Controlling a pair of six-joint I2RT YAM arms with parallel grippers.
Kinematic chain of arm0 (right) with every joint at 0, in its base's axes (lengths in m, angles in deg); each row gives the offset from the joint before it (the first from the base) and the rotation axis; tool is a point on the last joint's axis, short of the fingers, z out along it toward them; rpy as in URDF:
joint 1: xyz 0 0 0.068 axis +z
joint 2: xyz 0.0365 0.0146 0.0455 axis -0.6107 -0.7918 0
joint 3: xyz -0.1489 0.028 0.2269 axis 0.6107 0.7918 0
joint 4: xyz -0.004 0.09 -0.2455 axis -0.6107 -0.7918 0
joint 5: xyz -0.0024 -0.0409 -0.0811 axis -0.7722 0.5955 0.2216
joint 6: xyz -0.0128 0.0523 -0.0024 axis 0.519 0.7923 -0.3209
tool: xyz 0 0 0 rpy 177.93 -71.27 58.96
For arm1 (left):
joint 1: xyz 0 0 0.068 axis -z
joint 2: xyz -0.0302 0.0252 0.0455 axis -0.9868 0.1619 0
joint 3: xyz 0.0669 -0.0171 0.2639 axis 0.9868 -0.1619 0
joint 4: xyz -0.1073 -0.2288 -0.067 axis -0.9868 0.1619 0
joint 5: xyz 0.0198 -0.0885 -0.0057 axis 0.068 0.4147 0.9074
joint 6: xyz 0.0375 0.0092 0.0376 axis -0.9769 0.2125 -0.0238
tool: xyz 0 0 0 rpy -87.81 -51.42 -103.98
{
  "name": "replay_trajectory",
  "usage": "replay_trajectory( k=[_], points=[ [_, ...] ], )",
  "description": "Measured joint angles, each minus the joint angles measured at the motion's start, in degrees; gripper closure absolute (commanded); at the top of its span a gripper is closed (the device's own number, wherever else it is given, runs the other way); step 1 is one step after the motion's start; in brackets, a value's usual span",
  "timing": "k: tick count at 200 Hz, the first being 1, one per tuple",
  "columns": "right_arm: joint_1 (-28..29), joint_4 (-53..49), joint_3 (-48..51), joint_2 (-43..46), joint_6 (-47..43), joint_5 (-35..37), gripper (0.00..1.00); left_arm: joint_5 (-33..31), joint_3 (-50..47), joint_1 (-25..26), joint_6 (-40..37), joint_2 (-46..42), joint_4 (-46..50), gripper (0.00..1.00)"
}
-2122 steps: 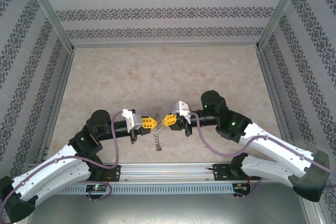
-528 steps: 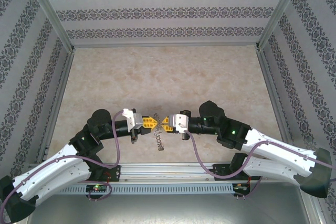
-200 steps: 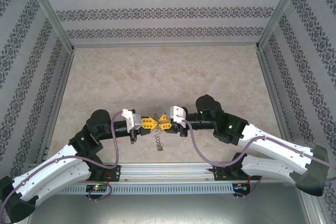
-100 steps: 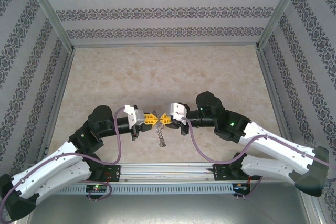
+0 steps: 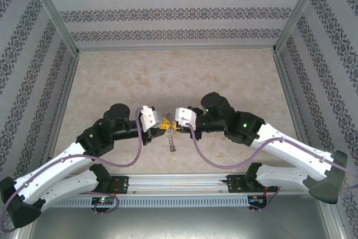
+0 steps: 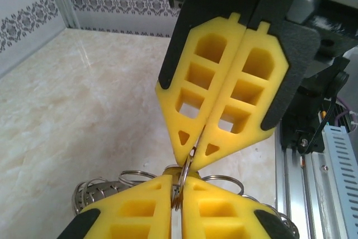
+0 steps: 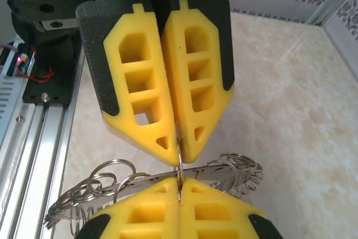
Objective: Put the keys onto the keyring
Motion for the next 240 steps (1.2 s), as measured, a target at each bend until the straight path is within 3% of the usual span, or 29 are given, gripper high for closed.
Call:
replay_trajectory(
  k=[17,52,70,93,171,240],
  points=[
    [0.46,-1.46,-0.74,-0.59,-0.52,1.33,1.00,-0.02,0.13,0.17,-0.22,0.37,0.68,1.00],
    [0.83,-2.08,-0.79,-0.15,-0.66,1.79,1.00,0.28,0.09,0.35,-0.37,0.39,0.57,1.00],
    [0.83,-0.92,0.20,1.36,-0.15,1.49,0.84,1.29,-1.09,0.37,0.48,-0.50,-1.99,1.00],
    [0.81,1.40,2.47,4.00,1.16,0.28,0.75,2.51,-4.79,0.44,2.12,-3.04,-7.56,1.00],
    [-0.87,6.60,6.54,7.58,5.97,-4.00,0.74,6.82,-11.21,0.44,7.21,-5.99,-22.56,1.00],
    [-1.22,10.32,6.60,8.02,7.26,-6.93,0.75,8.28,-12.35,0.44,8.50,-6.21,-25.77,1.00]
  ],
)
